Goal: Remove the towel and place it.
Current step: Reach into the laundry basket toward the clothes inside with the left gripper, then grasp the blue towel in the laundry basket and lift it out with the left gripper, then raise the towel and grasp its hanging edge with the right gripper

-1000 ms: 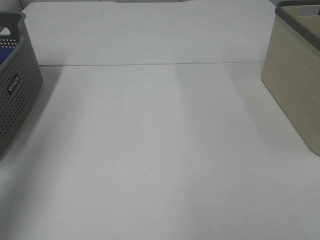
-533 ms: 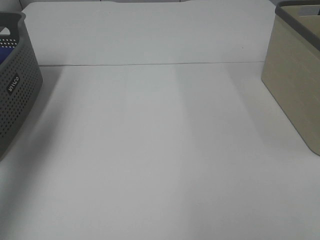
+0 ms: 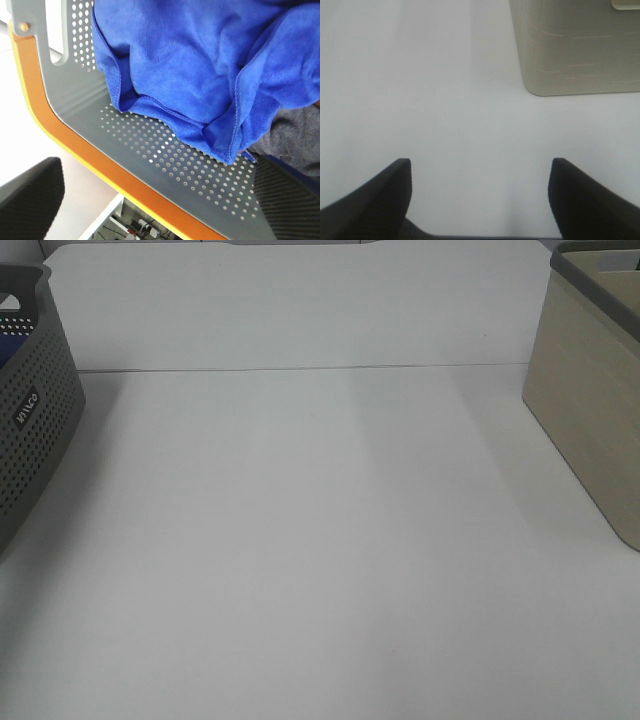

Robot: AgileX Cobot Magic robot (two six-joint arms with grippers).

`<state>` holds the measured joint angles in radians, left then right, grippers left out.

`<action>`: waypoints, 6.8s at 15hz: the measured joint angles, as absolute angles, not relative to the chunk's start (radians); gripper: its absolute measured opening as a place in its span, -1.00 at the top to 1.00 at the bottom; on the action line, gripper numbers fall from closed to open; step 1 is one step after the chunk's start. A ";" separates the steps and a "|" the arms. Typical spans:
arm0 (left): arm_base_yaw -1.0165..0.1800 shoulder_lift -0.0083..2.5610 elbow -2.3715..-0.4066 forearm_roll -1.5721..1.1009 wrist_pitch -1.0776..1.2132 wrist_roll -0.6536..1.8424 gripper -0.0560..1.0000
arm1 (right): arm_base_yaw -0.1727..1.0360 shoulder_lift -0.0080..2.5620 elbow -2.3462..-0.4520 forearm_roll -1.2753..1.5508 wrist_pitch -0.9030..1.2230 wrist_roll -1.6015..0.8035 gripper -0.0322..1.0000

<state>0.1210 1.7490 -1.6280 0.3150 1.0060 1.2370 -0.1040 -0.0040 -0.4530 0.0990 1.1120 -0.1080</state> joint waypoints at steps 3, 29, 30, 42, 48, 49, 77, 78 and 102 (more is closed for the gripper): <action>0.209 1.753 -1.625 0.153 1.047 1.304 -0.90 | -0.104 -0.004 -0.453 0.099 1.112 -0.108 -0.51; 0.172 1.963 -1.448 0.506 0.869 1.291 0.00 | -0.104 -0.004 -0.453 0.099 1.112 -0.108 -0.51; 0.172 1.963 -1.448 0.531 0.876 1.265 0.29 | -0.104 -0.004 -0.453 0.099 1.112 -0.108 -0.51; 0.172 1.963 -1.448 0.554 0.846 1.065 0.89 | -0.104 -0.004 -0.453 0.099 1.112 -0.108 -0.51; 0.079 1.724 -1.448 0.542 0.896 0.924 0.89 | -0.104 -0.004 -0.453 0.099 1.112 -0.108 -0.51; 0.079 1.672 -1.448 0.527 0.898 0.919 0.89 | -0.104 -0.004 -0.453 0.099 1.112 -0.108 -0.51; -0.379 1.769 -2.236 0.392 1.035 0.586 0.89 | -0.104 0.164 -0.462 0.264 1.058 -0.202 -0.51; -0.409 1.798 -2.262 0.392 1.046 0.583 0.89 | -0.104 0.206 -0.466 0.315 0.998 -0.237 -0.51; -0.634 1.870 -2.276 0.367 1.051 0.606 0.89 | 0.206 1.871 -1.052 1.743 0.861 -1.982 -0.49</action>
<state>-0.6340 1.8700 -2.2760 0.3670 1.0510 0.6060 0.2060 1.8710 -1.0520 1.7430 0.8610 -1.9820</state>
